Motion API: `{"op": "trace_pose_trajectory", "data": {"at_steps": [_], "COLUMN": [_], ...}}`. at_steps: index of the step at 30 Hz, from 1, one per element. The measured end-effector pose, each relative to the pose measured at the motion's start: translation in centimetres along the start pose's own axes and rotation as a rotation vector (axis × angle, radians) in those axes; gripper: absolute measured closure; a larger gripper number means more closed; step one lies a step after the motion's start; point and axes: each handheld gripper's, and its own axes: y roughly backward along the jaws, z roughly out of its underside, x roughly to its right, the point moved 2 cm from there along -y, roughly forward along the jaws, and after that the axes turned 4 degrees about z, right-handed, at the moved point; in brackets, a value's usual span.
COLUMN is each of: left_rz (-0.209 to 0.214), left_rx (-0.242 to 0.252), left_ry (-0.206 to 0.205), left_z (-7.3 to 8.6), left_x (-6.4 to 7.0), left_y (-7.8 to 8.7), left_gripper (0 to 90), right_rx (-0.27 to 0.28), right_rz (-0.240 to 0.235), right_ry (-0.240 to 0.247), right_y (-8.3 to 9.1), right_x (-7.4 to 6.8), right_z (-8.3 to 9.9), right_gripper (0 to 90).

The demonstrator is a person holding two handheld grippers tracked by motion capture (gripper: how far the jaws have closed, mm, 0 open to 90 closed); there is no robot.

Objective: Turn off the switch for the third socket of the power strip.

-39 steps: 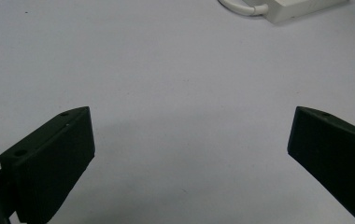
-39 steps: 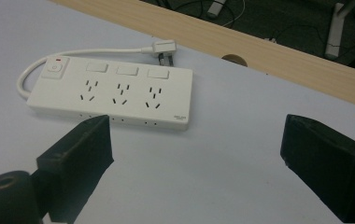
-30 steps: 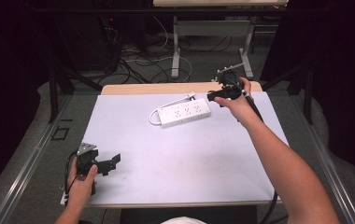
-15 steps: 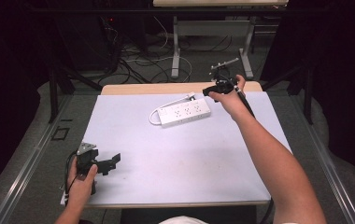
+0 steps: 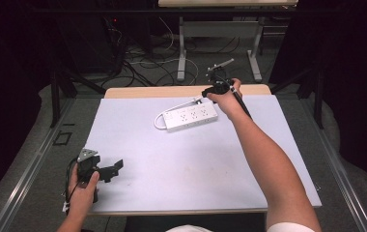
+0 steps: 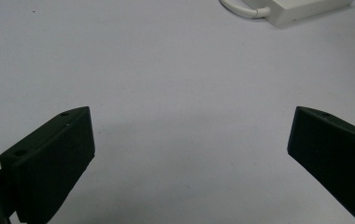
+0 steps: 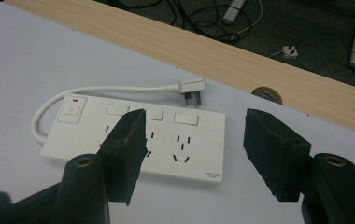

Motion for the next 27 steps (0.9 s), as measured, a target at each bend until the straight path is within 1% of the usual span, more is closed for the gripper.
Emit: {"op": "trace_pose_trajectory", "data": {"at_steps": [1, 2, 4, 7, 12, 16, 19, 20, 21, 24, 27], "left_rz": [0.003, 0.004, 0.002, 0.000, -0.001, 0.000, 0.001, 0.001, 0.002, -0.001, -0.001], "left_rx": [0.005, -0.001, 0.009, 0.006, 0.004, 0.003, -0.001, -0.002, -0.001, 0.005, 0.000], "left_ry": [0.001, 0.001, 0.001, 0.000, 0.002, -0.001, 0.000, -0.001, 0.000, 0.002, 0.003], "left_z": [0.0, 0.0, 0.0, 0.1, 0.2, 0.1, 0.2, 0.2, 0.2, 0.2, 0.2], "left_x": [0.0, 0.0, 0.0, 0.0, 0.1, 0.1, 0.2, 0.2, 0.2, 0.1, 0.1], "left_y": [0.0, 0.1, 0.2, 0.3, 0.3, 0.3, 0.4, 0.4, 0.4, 0.3, 0.2], "left_gripper": [0.6, 0.6, 0.6, 0.6, 0.6, 0.6, 0.6, 0.6, 0.6, 0.6, 0.6], "right_rx": [0.000, -0.005, -0.018, -0.020, 0.002, -0.009, -0.021, -0.021, -0.026, -0.033, -0.034], "right_rz": [0.000, -0.002, -0.007, -0.019, -0.016, -0.015, -0.006, 0.004, 0.012, 0.008, 0.017], "right_ry": [0.000, 0.003, -0.001, -0.004, 0.041, 0.029, 0.019, 0.029, 0.027, 0.025, 0.017], "right_y": [0.0, -0.3, -0.9, -1.7, -3.0, -3.6, -4.3, -4.5, -4.7, -5.2, -5.6], "right_x": [0.0, -0.1, -0.4, -0.8, -1.1, -1.2, -1.2, -1.2, -1.2, -1.1, -0.9], "right_z": [0.0, -0.1, -0.2, -0.4, -0.7, -0.7, -0.6, -0.5, -0.5, -0.4, -0.3], "right_gripper": [39.5, 39.5, 39.5, 39.5, 39.0, 39.0, 39.0, 38.9, 39.0, 39.7, 40.3]}}
